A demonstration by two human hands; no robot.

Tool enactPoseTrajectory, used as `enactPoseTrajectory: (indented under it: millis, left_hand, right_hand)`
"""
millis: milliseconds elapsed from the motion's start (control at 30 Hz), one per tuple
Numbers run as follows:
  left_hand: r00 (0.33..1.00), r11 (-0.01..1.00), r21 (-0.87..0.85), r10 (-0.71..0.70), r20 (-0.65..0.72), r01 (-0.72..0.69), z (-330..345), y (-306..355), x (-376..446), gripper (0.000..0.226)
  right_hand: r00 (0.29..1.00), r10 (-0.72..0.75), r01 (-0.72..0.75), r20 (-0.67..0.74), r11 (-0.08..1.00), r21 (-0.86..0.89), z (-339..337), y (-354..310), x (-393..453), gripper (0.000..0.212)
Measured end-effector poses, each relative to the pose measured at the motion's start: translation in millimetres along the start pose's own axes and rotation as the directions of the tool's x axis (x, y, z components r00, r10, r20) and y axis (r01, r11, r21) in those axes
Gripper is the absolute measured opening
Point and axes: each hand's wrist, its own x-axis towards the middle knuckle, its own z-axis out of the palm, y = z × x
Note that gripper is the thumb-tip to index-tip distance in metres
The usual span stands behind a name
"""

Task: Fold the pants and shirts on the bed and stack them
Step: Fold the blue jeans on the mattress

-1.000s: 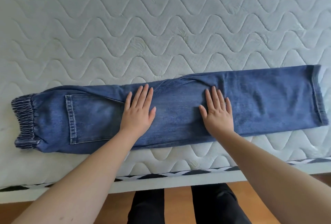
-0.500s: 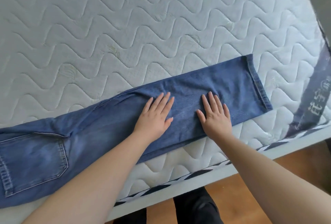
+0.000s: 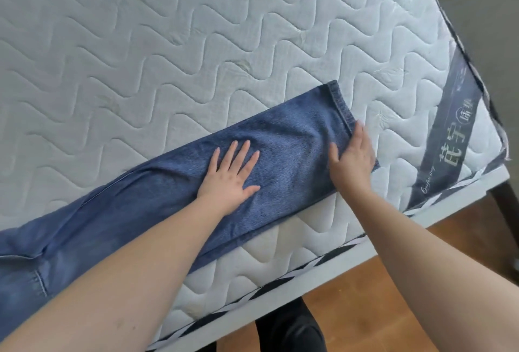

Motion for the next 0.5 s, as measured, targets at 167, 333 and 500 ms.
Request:
enactPoseTrajectory:
  millis: [167,333,500]
  left_hand:
    - [0.999,0.999,-0.029,-0.013,0.04,0.014,-1.9,1.3,1.8,0.078]
    - [0.994,0.995,0.039,-0.093,0.063,0.09,-6.0,10.6,2.7,0.079]
    - [0.994,0.995,0.054,-0.088,0.059,0.085,-8.1,11.8,-0.8,0.08]
  right_hand:
    - [0.986,0.09,-0.085,0.139,0.996,-0.036,-15.4,13.0,44.4,0.058]
    - [0.907,0.049,-0.013,0.418,0.996,-0.089,-34.9,6.1,70.8,0.038]
    - [0.922,-0.109,0.118,0.372,0.993,-0.001,-53.2,-24.1,36.9,0.016]
